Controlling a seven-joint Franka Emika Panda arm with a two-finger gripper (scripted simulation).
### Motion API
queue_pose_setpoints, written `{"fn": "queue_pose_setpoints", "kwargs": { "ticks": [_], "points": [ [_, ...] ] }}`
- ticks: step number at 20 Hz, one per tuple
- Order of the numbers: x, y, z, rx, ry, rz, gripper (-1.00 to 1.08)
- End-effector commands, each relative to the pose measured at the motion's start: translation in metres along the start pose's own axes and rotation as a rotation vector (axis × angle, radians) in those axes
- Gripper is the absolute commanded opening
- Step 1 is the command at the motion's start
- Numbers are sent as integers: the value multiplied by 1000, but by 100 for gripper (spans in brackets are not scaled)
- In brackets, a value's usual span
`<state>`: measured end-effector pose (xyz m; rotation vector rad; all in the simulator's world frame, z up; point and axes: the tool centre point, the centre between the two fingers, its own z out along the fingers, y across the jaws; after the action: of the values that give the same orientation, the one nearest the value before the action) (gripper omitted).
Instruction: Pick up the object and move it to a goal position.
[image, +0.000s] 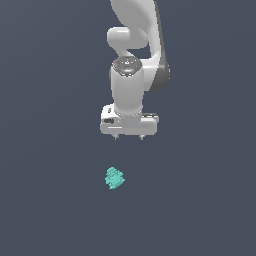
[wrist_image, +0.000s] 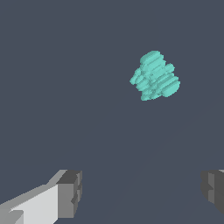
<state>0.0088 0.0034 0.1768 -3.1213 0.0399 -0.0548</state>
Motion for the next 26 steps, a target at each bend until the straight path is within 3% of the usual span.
{"fn": "queue_pose_setpoints", "kwargs": {
  "ticks": [1, 11, 26],
  "points": [
    [0, 0, 0, 0, 0, 0, 100],
    [7, 9, -19, -21, 35, 4, 100],
    [31, 15, -3, -27, 19, -104, 100]
  ]
}}
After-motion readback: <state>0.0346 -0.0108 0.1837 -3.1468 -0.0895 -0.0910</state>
